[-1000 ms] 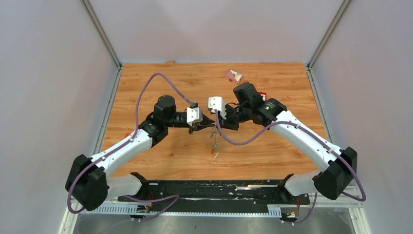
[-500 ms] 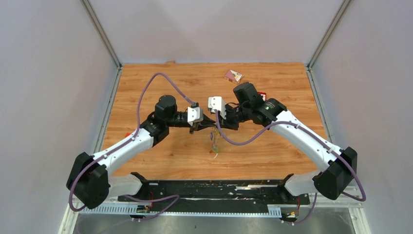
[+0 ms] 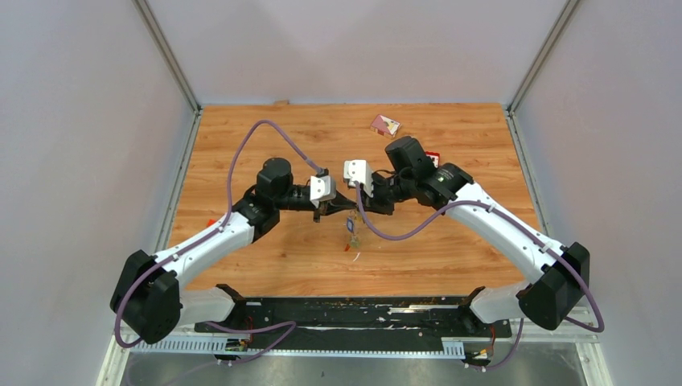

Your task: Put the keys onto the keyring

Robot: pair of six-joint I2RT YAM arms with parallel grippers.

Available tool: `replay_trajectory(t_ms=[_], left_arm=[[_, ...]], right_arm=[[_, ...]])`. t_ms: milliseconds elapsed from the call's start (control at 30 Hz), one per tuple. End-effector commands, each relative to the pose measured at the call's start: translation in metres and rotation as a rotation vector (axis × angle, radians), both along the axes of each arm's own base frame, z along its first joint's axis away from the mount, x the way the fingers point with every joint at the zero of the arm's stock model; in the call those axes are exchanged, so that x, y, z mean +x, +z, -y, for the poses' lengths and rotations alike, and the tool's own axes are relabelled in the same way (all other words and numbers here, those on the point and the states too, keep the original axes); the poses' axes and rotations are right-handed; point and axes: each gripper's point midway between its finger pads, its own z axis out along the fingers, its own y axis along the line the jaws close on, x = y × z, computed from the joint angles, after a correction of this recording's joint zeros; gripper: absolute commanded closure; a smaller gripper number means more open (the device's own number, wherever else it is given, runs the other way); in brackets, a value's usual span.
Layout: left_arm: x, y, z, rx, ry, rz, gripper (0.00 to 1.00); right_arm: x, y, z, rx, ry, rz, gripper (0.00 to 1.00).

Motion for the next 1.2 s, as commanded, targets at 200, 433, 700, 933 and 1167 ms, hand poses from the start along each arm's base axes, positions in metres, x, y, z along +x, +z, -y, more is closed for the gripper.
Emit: replay_trajectory(t_ms=[200,433,700,933,1167], left_arm=[[-0.021,0.038,-0.004,-0.197,-0.025,0.03,1.0],[-0.024,0.045,-0.004,-0.234,-0.035,0.019,1.0],[-0.025,0.042,-0.005,-0.231,-0.032,0.015,1.0],[-0.026,0.042,-0.005,-0.234,-0.043,0.02,1.0],[-0.032,0.047,-0.005,-0.248,-0.066,0.014,1.0]], right_arm=[[-0.006,0.019,0.004,0.118,0.01,0.046,0.6],[-0.021,0.017,0.003,0.168,0.071,0.008,0.6],[-0.024,0.014,-0.002,0.172,0.097,-0.027,0.71],[-0.024,0.011,-0.003,0.171,0.102,-0.034,0.89],[-0.023,0.005,-0.001,0.161,0.102,-0.032,0.99]])
